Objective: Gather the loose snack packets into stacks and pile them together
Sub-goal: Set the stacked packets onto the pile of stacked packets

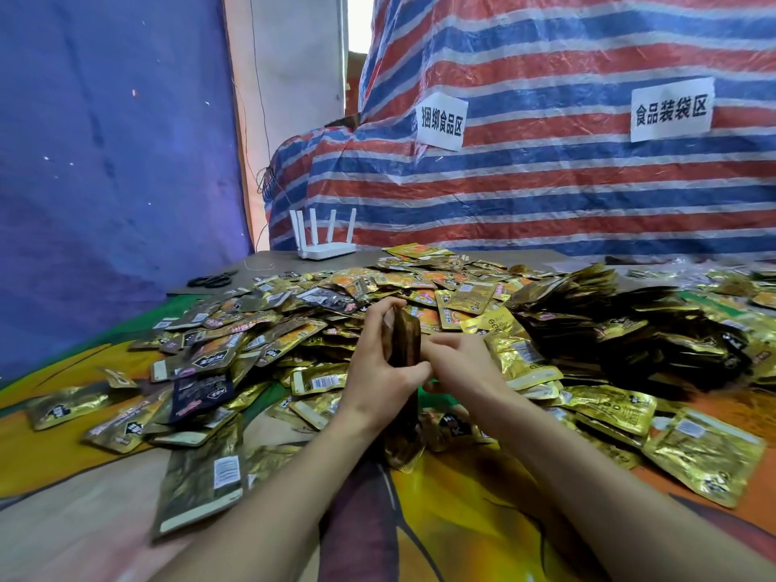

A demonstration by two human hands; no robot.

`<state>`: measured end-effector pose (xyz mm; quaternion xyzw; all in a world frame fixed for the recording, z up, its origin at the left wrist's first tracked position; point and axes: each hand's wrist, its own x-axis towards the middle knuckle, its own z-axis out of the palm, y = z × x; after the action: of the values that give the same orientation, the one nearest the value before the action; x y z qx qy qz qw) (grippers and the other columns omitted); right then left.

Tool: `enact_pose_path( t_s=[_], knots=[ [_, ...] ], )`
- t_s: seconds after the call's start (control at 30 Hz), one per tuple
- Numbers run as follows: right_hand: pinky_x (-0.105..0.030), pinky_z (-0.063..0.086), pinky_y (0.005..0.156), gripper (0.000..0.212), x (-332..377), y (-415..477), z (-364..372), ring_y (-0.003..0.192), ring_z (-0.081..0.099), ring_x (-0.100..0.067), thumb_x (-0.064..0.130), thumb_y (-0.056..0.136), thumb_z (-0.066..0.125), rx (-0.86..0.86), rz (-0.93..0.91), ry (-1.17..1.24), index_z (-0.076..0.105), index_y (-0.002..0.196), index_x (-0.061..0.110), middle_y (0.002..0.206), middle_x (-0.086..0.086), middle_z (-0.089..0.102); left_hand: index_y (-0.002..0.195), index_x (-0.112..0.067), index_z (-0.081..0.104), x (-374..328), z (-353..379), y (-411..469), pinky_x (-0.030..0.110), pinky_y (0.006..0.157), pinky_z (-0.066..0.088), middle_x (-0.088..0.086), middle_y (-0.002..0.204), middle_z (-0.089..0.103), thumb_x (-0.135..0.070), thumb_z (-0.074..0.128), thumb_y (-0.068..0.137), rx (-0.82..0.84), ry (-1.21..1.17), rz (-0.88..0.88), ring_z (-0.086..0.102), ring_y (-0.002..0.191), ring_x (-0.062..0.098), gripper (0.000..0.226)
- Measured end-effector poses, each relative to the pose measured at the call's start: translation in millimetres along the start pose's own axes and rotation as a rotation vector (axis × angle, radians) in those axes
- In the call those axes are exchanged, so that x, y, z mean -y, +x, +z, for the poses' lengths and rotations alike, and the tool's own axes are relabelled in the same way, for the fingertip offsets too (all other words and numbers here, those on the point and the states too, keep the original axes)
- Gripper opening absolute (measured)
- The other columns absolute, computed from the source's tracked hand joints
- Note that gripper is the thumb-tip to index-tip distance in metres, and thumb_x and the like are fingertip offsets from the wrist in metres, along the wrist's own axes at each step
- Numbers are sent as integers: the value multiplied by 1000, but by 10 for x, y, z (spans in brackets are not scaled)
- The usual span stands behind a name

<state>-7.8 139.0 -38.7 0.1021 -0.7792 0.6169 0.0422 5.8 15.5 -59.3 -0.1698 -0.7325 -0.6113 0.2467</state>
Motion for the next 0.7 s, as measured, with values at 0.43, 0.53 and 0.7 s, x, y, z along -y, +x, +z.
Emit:
enact_pose_path(
  t_s=[0.43, 0.53, 0.7],
  knots=[
    [-25, 43, 59, 24, 54, 31, -71, 65, 55, -13, 18, 87, 67, 120, -3, 149, 77, 66, 22, 67, 5, 67, 115, -18, 57, -53, -164, 123, 39, 58, 49, 16, 86, 53, 0, 56, 51, -132, -431, -323, 52, 71, 30, 66],
    [-28, 42, 64, 21, 56, 51, -100, 65, 57, -10, 19, 89, 66, 124, -23, 149, 77, 71, 18, 72, 2, 70, 103, -3, 58, -128, -211, 115, 29, 48, 45, 13, 77, 54, -3, 56, 48, 70, -581, -575, 55, 59, 21, 55],
    [-18, 41, 58, 23, 26, 62, -185, 55, 60, 4, 23, 94, 67, 33, -89, 11, 79, 78, 12, 70, 7, 73, 103, -5, 53, -133, -256, 144, 27, 57, 38, 12, 77, 52, -5, 60, 43, 271, -723, -770, 49, 61, 21, 60]
  ],
)
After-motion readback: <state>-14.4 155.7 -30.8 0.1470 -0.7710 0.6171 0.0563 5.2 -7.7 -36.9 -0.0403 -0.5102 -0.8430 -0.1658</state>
